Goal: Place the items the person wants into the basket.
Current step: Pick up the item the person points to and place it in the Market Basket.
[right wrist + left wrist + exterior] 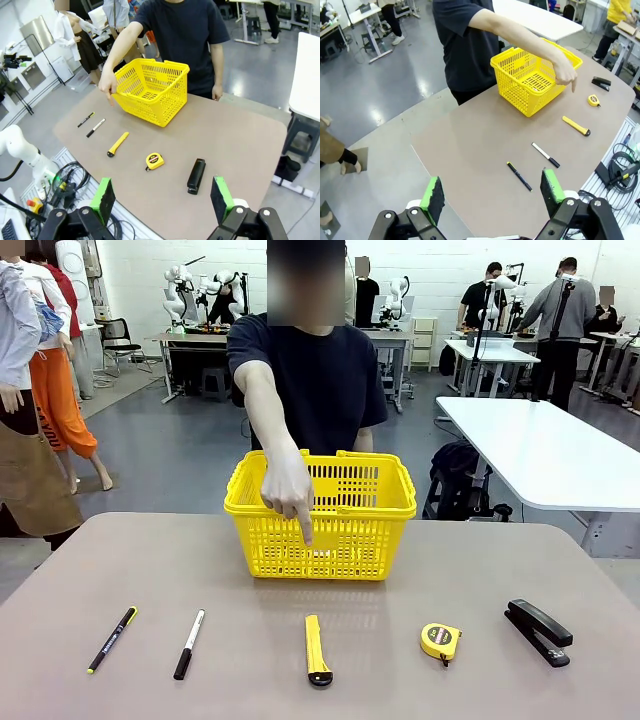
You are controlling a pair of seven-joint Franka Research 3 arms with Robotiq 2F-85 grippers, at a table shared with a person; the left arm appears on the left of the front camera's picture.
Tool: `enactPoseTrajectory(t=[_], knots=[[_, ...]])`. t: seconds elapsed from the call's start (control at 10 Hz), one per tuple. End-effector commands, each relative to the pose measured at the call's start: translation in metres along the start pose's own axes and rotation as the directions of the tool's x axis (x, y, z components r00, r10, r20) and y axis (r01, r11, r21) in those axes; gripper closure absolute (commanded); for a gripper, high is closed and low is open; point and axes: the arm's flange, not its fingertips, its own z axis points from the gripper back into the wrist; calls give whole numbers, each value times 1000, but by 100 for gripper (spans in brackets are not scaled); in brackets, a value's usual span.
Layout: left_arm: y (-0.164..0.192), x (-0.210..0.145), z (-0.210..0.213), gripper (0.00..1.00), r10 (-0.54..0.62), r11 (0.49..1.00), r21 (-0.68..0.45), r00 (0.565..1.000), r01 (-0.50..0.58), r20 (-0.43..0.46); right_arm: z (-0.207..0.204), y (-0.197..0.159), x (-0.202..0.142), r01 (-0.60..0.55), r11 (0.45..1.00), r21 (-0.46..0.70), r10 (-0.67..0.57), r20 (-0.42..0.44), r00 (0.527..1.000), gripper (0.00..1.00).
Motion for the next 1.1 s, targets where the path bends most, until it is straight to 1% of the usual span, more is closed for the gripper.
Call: enactPoseTrajectory(t=[0.0,0.1,0.2,0.3,0.4,0.5,0.6,0.7,0.8,0.9,1.0], knots=[[-52,69,-13,0,-122,992,14,987,125,-106,-2,0,0,-2,1000,11,2,3,1000,0],[-101,120,-41,0,-193,980,16,964,199,-183,-2,0,0,-2,1000,11,2,3,1000,0],[-143,153,-71,0,-220,974,6,943,228,-250,-2,0,0,-2,1000,11,2,3,1000,0],[-193,173,-109,0,-198,975,24,909,222,-367,-2,0,0,-2,1000,11,2,3,1000,0],[-247,175,-154,0,-207,962,57,846,268,-492,-2,0,0,-2,1000,11,2,3,1000,0],[-299,160,-207,0,-198,948,76,757,310,-622,-2,0,0,-2,1000,11,2,3,1000,0],[-329,141,-246,0,-132,947,132,732,291,-669,-2,0,0,-2,1000,11,2,3,1000,0],[-352,122,-277,0,-67,948,188,738,256,-672,-2,0,0,-2,1000,11,2,3,1000,0],[-371,108,-298,0,-13,951,226,758,210,-652,-2,0,0,-2,1000,11,2,3,1000,0],[-387,98,-310,0,28,951,257,781,171,-624,-2,0,0,-2,1000,11,2,3,1000,0],[-401,89,-320,0,61,954,269,794,132,-605,-2,0,0,-2,1000,11,2,3,1000,0]])
